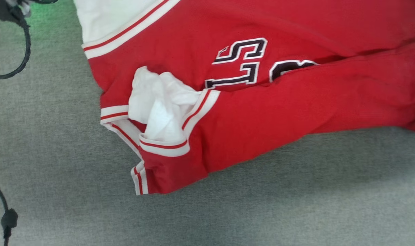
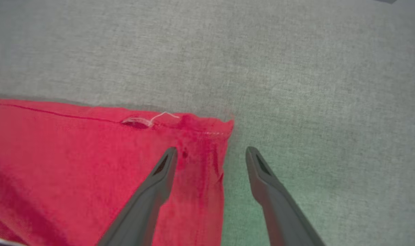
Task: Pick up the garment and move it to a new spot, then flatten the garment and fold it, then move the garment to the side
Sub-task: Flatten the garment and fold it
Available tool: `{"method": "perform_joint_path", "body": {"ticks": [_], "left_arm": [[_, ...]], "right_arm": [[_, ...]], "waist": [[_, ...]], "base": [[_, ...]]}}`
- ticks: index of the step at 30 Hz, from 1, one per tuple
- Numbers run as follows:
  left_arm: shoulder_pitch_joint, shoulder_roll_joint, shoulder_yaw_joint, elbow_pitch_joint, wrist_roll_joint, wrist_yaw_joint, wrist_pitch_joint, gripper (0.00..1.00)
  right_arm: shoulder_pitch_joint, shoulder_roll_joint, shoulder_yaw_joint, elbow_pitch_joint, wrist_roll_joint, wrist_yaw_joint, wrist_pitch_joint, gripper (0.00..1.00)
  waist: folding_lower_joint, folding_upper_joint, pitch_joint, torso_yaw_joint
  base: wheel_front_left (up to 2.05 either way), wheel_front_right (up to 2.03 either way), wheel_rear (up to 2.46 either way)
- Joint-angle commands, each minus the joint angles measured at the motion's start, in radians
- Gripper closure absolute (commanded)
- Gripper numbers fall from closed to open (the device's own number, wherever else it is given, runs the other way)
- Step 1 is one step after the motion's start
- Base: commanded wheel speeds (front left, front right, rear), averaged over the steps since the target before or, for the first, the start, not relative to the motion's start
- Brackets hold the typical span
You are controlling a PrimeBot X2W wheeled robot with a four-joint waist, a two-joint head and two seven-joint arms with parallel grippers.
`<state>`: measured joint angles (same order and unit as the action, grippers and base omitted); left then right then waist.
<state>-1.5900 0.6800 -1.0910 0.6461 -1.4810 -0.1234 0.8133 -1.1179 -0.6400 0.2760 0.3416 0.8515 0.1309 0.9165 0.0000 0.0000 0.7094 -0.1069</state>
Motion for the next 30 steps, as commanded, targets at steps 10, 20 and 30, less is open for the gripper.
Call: {"method": "perform_joint_path", "body": {"ticks": [10, 20, 30], "left_arm": [[0.0, -0.025, 0.004, -0.008, -0.008, -0.004, -0.02, 1.0], [-0.009, -0.029, 0.021, -0.037, -0.018, -0.005, -0.047, 1.0], [0.073, -0.001, 0.092, -0.19, -0.086, -0.006, -0.172, 1.0]], "right_arm": [[-0.116, 0.064, 0.0, 0.226, -0.057, 0.0, 0.229, 0.0], [-0.091, 0.046, -0.025, 0.138, -0.051, 0.0, 0.132, 1.0], [-0.026, -0.001, -0.01, 0.042, 0.006, 0.0, -0.011, 1.0]], "waist": [[0.0, 0.0, 0.038, 0.042], [0.0, 0.0, 0.038, 0.04], [0.0, 0.0, -0.061, 0.086]], "base": [[0.0, 0.0, 0.0], [0.0, 0.0, 0.0], [0.0, 0.0, 0.0]]}}
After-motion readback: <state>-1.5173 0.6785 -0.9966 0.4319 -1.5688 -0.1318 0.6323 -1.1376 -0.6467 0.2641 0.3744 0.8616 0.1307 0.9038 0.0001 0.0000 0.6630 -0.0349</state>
